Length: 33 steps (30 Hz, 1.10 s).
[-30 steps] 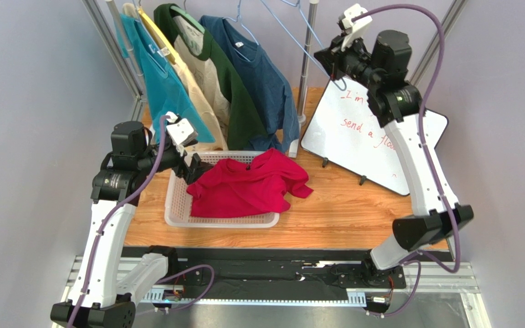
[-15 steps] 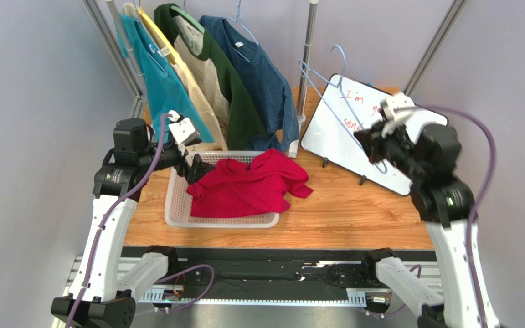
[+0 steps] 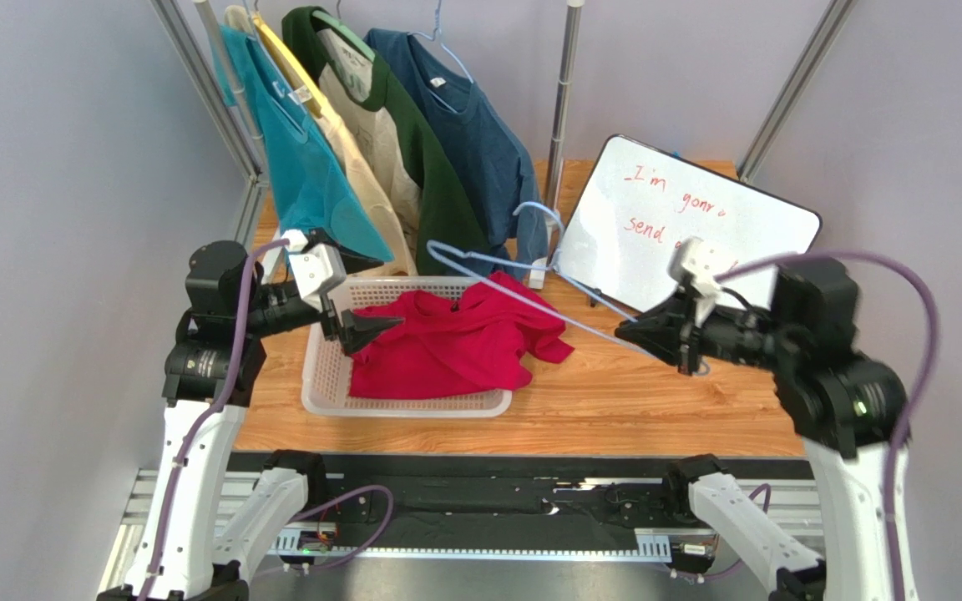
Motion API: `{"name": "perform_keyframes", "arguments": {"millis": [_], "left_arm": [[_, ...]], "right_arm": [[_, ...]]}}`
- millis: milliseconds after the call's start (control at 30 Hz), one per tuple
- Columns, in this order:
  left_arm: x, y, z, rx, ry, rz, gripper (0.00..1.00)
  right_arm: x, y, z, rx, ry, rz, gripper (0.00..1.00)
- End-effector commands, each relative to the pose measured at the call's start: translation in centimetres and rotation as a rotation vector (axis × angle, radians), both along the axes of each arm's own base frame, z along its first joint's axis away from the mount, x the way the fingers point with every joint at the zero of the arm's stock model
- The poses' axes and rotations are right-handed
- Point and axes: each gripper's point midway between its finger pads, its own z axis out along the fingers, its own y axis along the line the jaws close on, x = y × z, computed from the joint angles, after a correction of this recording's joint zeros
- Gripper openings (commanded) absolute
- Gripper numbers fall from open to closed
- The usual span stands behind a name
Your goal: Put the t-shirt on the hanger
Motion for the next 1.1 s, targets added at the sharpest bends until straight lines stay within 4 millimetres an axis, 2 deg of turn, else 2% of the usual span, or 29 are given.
{"name": "perform_keyframes", "arguments": {"millis": [0, 167, 300, 433, 533, 567, 633, 700, 733, 767, 800, 833, 900, 933, 967, 1033, 1067], "left_arm": [[-2.9, -0.2, -1.3, 0.072, -0.035, -0.114, 0.91], [-3.7, 0.0, -4.5, 0.151, -0.076, -0.158, 0.92], [-4.6, -1.0, -6.8, 0.208, -0.043, -0.257, 0.91], [-5.5, -1.8, -8.1, 0.219, 0.004, -0.319, 0.9], [-6.5, -2.3, -9.0, 0.214, 0.042, -0.363, 0.8], [-6.9, -2.6, -9.3, 0.213, 0.057, -0.383, 0.69], [-7.3, -2.8, -9.7, 0.208, 0.077, -0.399, 0.6], [-7.4, -3.0, -9.8, 0.209, 0.099, -0.404, 0.35], [-7.4, -3.0, -9.7, 0.205, 0.108, -0.406, 0.11], [-7.2, -3.1, -9.5, 0.2, 0.116, -0.399, 0.02], [-7.0, -3.3, -9.6, 0.186, 0.174, -0.382, 0.0], [-6.7, -3.4, -9.3, 0.181, 0.191, -0.369, 0.0], [-6.1, -3.6, -9.4, 0.178, 0.23, -0.352, 0.0], [-6.0, -3.7, -9.5, 0.168, 0.28, -0.333, 0.0], [-5.2, -3.7, -9.5, 0.17, 0.274, -0.305, 0.0], [-4.6, -3.7, -10.0, 0.167, 0.303, -0.26, 0.0], [-3.9, -3.7, -9.8, 0.166, 0.275, -0.233, 0.0]], "right_arm": [[-1.0, 1.5, -3.7, -0.113, 0.1, 0.235, 0.0], [-1.2, 3.5, -4.9, -0.152, 0.106, 0.38, 0.0], [-1.6, 5.7, -4.9, -0.151, 0.07, 0.467, 0.0], [-1.7, 6.6, -4.7, -0.143, 0.064, 0.485, 0.0], [-1.4, 7.0, -4.9, -0.154, 0.046, 0.48, 0.0], [-1.3, 7.0, -5.0, -0.156, 0.041, 0.476, 0.0], [-0.8, 7.1, -5.1, -0.157, 0.021, 0.465, 0.0], [-0.3, 7.4, -5.2, -0.16, 0.011, 0.456, 0.0], [0.0, 7.5, -5.3, -0.165, 0.009, 0.453, 0.04], [0.3, 7.9, -5.6, -0.174, 0.014, 0.457, 0.15], [0.9, 8.1, -5.8, -0.187, 0.007, 0.445, 0.23], [1.3, 8.4, -5.6, -0.192, 0.001, 0.443, 0.44], [2.6, 9.5, -5.7, -0.195, 0.0, 0.435, 0.6], [2.9, 9.9, -5.4, -0.18, 0.023, 0.42, 0.71], [3.5, 10.7, -4.2, -0.152, -0.003, 0.414, 0.74], [4.6, 11.9, -4.1, -0.142, 0.036, 0.395, 0.78], [4.8, 12.8, -2.9, -0.125, 0.009, 0.401, 0.78]]}}
